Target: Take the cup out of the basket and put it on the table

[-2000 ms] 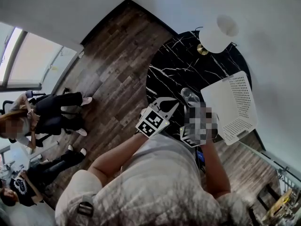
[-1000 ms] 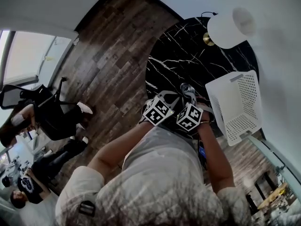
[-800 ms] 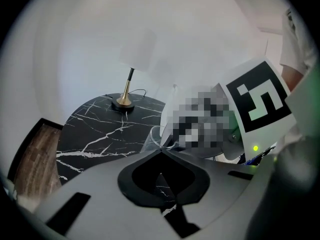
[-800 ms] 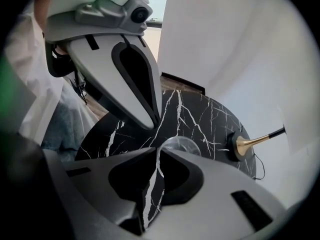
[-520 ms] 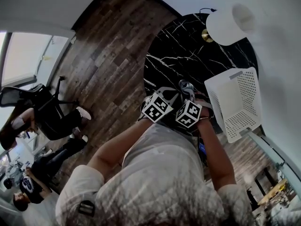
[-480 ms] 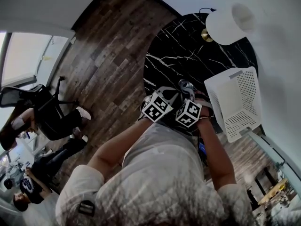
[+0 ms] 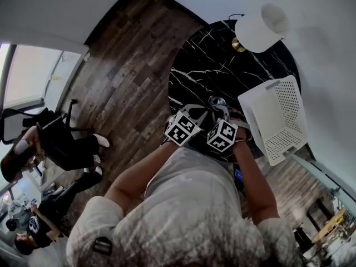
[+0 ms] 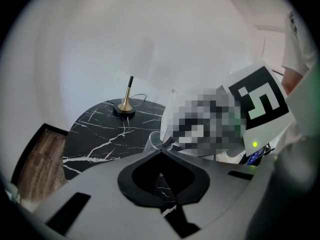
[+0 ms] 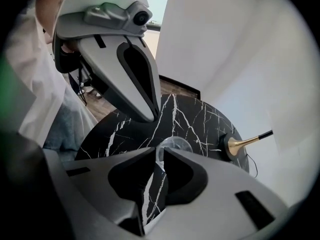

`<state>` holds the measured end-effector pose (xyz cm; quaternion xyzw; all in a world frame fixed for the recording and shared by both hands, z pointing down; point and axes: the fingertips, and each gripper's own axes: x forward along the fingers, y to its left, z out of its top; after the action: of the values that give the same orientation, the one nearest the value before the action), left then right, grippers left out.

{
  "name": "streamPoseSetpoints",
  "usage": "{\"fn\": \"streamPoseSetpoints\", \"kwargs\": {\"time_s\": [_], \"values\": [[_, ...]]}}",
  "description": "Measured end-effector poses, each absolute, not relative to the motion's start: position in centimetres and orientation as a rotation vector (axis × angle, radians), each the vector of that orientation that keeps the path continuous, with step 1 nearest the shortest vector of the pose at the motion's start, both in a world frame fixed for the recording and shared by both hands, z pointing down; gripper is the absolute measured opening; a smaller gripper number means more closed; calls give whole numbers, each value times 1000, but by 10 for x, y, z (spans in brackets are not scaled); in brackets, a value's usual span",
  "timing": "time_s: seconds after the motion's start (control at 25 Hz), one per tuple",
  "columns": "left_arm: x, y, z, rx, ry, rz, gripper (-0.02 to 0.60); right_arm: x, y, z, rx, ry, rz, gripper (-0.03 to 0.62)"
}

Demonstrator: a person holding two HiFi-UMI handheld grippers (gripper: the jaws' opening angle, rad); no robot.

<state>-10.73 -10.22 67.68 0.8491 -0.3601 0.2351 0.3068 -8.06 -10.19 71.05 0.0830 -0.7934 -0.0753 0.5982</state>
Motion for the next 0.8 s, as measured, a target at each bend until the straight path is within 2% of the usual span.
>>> {"fn": "streamPoseSetpoints", "kwargs": {"time_s": [0.4,0.8], "values": [[-89,-97,631,2348,-964,608,6,-68,-100,647,469,-2027,-73,33],[-35,-88,509,2571,-916,390,6,-11,-92,495,1007,-2434,184,15]]}}
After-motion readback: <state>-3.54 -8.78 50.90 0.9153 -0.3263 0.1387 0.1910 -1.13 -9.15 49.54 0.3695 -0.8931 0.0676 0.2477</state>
